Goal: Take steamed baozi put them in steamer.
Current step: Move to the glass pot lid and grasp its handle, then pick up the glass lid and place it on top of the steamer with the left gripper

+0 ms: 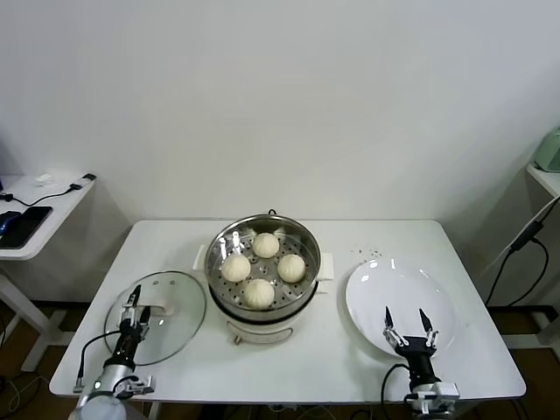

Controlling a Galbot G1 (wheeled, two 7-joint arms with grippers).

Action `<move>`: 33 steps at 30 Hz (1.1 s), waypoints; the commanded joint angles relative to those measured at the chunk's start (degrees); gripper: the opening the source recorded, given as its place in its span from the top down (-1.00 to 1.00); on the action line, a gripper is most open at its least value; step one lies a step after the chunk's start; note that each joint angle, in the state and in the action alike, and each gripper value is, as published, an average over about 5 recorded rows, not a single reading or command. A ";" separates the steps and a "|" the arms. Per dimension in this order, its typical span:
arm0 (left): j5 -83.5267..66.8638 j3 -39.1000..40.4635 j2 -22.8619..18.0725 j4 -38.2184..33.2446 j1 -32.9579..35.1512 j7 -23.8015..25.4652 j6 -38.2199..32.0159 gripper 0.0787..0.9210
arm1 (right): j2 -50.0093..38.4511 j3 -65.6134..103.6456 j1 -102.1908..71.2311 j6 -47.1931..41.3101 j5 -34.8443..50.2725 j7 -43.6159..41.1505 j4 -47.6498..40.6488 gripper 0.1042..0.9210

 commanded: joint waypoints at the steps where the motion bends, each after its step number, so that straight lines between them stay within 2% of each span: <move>1: -0.23 0.57 -0.32 1.42 -1.27 0.16 0.81 -0.64 | 0.05 -0.01 -0.01 0.12 -0.53 -0.14 -0.08 -0.76; 17: -0.11 0.35 -1.21 1.09 -0.78 -0.49 0.87 0.43 | -0.10 -0.23 -0.47 0.20 -0.92 -0.47 0.54 -0.76; 22: -1.66 -0.66 -1.31 -3.56 0.96 0.28 1.59 0.77 | 0.07 -0.26 -0.51 0.27 -1.03 -0.49 0.62 -0.76; 27: -6.74 -2.69 0.39 -12.82 4.33 3.45 3.90 0.87 | 0.22 -0.26 -0.88 0.28 -1.27 -0.48 1.32 -0.76; 33: -15.77 -5.76 5.70 -23.85 7.54 10.83 10.20 0.87 | 0.26 -0.20 -1.33 -0.48 -2.31 -0.11 2.48 -0.76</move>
